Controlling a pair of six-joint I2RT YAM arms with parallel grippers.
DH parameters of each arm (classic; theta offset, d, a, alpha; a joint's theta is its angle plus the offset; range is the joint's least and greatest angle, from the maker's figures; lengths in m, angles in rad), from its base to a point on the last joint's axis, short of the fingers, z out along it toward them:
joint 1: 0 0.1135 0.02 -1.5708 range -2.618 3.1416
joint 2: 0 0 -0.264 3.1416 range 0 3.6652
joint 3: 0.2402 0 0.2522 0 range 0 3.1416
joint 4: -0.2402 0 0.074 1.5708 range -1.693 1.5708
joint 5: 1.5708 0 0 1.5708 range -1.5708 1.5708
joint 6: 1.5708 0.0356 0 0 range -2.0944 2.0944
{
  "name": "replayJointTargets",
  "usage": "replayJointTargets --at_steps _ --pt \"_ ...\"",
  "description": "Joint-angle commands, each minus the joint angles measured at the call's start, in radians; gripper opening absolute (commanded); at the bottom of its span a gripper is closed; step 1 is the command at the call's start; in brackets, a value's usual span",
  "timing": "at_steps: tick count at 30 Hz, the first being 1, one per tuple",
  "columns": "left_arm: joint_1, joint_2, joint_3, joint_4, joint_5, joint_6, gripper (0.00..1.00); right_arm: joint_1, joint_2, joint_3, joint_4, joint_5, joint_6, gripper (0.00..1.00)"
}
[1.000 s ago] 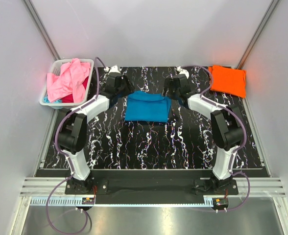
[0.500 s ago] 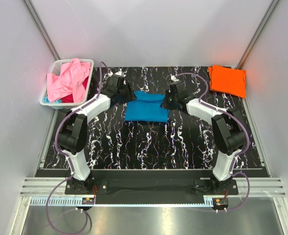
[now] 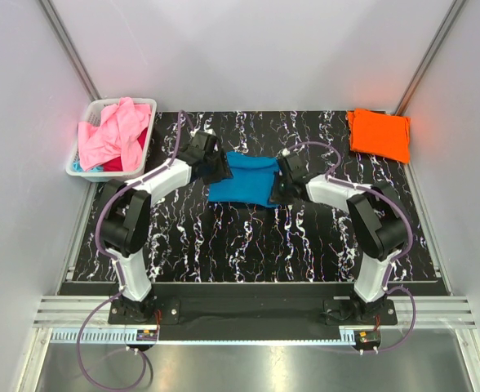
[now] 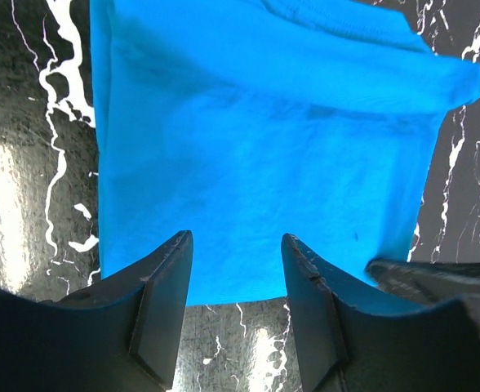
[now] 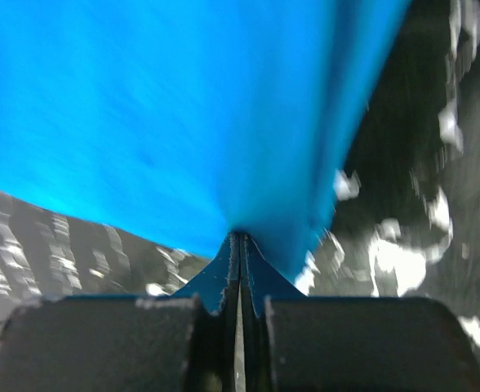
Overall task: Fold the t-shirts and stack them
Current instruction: Fold the tshirt
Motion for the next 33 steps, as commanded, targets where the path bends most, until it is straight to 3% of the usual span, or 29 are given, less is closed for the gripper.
replayJointTargets --at_steps 1,9,15,17,19,22,27,33 --pt "-0.001 -0.016 0.004 -0.005 -0.019 0.006 0.52 0.048 -0.05 -0.075 -0.097 0.054 0.079 0.0" --pt "-0.002 -0.027 0.001 -0.024 -0.045 0.012 0.52 0.163 -0.094 -0.222 -0.237 0.157 0.224 0.0" --pt "-0.008 -0.032 -0.012 -0.024 -0.036 0.009 0.52 0.187 -0.151 -0.173 -0.247 0.215 0.174 0.04" --pt "-0.01 -0.038 -0.018 -0.024 -0.032 0.009 0.52 0.187 -0.192 -0.145 -0.252 0.241 0.154 0.14" --pt "-0.011 -0.039 -0.022 -0.022 -0.034 0.009 0.52 0.185 -0.209 -0.092 -0.264 0.276 0.117 0.34" --pt "-0.011 -0.036 -0.022 -0.024 -0.032 0.008 0.52 0.182 -0.216 -0.012 -0.277 0.304 0.062 0.47" --pt "-0.013 -0.027 -0.018 -0.028 -0.034 0.0 0.52 0.161 -0.131 0.128 -0.275 0.327 -0.025 0.48" --pt "-0.013 -0.01 -0.004 -0.042 -0.034 0.0 0.52 0.073 0.024 0.232 -0.231 0.268 -0.039 0.36"
